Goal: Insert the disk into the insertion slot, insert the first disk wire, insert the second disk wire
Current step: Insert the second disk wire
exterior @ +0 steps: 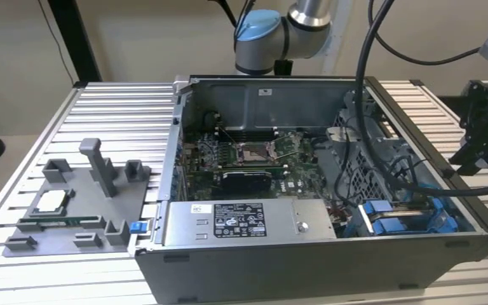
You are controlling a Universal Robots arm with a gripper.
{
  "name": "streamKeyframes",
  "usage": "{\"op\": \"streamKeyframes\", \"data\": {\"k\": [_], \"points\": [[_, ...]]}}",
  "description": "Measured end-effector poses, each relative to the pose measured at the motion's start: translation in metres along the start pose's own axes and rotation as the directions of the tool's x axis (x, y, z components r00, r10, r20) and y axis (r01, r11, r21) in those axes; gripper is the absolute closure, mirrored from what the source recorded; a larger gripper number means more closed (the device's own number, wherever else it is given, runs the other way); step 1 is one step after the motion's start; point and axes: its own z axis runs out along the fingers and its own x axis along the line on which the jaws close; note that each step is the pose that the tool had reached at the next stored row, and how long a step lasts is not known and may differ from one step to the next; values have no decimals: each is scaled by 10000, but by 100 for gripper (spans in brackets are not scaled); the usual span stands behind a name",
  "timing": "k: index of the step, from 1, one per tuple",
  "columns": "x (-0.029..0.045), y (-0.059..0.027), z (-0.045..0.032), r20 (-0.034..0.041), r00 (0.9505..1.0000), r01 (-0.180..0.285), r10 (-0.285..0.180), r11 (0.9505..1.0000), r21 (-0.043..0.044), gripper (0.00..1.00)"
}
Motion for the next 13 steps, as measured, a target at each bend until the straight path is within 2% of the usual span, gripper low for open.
{"op": "streamKeyframes", "data": {"k": [1,2,3,8,13], "points": [[-7,-6,0,-41,10000,-13,12,9999,-143,100],[-18,-12,1,-78,10000,-24,22,9997,-249,100],[-31,-23,3,-103,9999,-29,26,9995,-300,100],[-104,-75,16,-141,9999,-26,21,9995,-318,100],[-115,-105,44,-349,9994,31,-43,9994,-337,100]]}}
